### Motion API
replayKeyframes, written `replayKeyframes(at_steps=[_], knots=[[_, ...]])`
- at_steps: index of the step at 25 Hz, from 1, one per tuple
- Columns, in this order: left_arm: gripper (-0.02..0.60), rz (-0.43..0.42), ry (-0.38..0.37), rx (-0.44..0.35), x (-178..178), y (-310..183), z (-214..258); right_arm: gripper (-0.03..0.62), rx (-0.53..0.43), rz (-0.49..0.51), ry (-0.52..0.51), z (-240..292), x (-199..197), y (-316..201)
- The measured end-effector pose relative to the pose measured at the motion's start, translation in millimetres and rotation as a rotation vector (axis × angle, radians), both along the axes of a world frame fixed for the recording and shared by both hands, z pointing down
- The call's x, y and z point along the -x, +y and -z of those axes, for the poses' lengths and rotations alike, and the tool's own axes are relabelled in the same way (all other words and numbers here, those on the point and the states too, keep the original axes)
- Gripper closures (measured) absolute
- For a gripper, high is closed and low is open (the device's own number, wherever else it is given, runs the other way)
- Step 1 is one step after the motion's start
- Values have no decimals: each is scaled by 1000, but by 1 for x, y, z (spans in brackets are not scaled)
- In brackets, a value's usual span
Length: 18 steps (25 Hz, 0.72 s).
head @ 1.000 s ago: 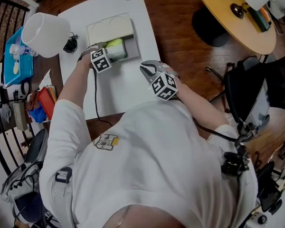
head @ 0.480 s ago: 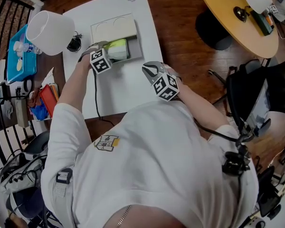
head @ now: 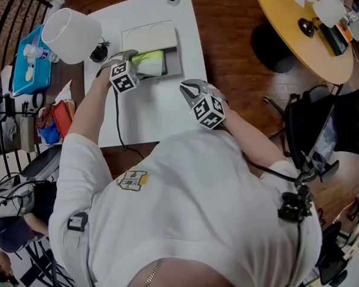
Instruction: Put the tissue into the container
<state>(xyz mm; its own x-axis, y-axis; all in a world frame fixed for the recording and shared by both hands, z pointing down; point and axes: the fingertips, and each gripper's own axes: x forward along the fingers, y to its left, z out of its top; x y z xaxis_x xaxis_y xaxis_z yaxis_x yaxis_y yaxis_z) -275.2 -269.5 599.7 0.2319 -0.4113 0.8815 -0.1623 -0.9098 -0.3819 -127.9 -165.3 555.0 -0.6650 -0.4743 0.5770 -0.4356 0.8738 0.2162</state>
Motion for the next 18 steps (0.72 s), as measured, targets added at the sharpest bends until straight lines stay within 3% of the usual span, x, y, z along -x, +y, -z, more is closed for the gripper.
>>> replayKeyframes(at_steps=[6,9,13,18], knots=[[177,28,36,-76,-8,2,39,566,-29,17,-26,9,-1,1],[217,44,58,-125,-14,11,58,566,-34,33,-41,13,-1,8],[318,75,98,-234,-24,21,87,566,-47,61,-56,21,-4,12],[485,151,159,-424,-36,50,111,566,-48,109,-71,27,-9,25]])
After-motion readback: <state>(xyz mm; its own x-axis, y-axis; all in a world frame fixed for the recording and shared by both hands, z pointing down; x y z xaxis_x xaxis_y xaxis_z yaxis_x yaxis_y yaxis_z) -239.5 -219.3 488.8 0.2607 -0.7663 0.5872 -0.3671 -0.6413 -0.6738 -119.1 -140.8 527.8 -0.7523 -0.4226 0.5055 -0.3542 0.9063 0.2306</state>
